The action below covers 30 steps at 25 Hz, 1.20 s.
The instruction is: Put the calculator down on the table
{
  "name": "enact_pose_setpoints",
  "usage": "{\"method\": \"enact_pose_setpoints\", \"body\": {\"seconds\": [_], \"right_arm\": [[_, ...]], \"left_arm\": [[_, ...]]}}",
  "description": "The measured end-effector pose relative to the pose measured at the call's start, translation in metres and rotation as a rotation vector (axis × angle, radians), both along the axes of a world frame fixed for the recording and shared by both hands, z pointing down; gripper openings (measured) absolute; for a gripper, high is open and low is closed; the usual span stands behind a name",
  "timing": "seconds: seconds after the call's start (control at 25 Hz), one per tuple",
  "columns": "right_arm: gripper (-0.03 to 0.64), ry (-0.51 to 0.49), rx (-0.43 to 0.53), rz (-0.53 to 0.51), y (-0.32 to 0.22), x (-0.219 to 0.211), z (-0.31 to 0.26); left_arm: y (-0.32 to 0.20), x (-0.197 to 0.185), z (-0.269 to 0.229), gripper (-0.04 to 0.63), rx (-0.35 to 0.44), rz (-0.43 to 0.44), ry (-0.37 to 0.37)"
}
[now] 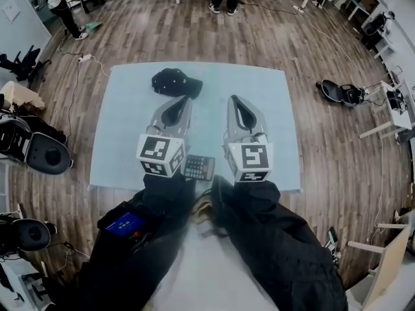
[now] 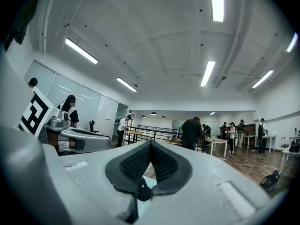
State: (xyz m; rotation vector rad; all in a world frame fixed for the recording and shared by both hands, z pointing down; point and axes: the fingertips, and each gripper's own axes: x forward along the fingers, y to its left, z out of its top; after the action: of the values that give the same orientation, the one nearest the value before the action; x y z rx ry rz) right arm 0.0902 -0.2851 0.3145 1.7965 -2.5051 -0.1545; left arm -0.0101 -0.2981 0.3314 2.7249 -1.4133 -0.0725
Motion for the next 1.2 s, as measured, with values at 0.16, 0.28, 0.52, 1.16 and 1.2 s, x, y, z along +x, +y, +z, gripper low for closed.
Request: {"method": "enact_pose_setpoints", "body": {"seconds": [0.16,0.28,0.52,1.16,1.2], "right_arm": [[-0.006,0.003,-0.005,0.000,0.000,-0.003,0.003],[-0.006,-0.003,-0.009,0.005,-0.001,-0.002,0.005],[-0.006,-0.011,-0.016,0.010,-0.002,-0.002,0.007],[-0.006,-0.006,-0.018,-0.007,0.000,-0.007,0.014],[-0.006,-0.006,-0.018,-0.009,0.000,-0.007,0.014]], "left_arm": [[0.000,-0.001,0.002,-0.002,-0.008,-0.002,-0.007],[0.000,-0.001,0.005,-0.003,-0.015,-0.002,-0.013],[0.000,-0.001,0.007,-0.003,-0.024,-0.002,-0.018],[0.001,0.000,0.016,-0.003,-0.044,0.006,-0.020],[0.001,0.000,0.018,-0.003,-0.045,0.007,-0.020]]}}
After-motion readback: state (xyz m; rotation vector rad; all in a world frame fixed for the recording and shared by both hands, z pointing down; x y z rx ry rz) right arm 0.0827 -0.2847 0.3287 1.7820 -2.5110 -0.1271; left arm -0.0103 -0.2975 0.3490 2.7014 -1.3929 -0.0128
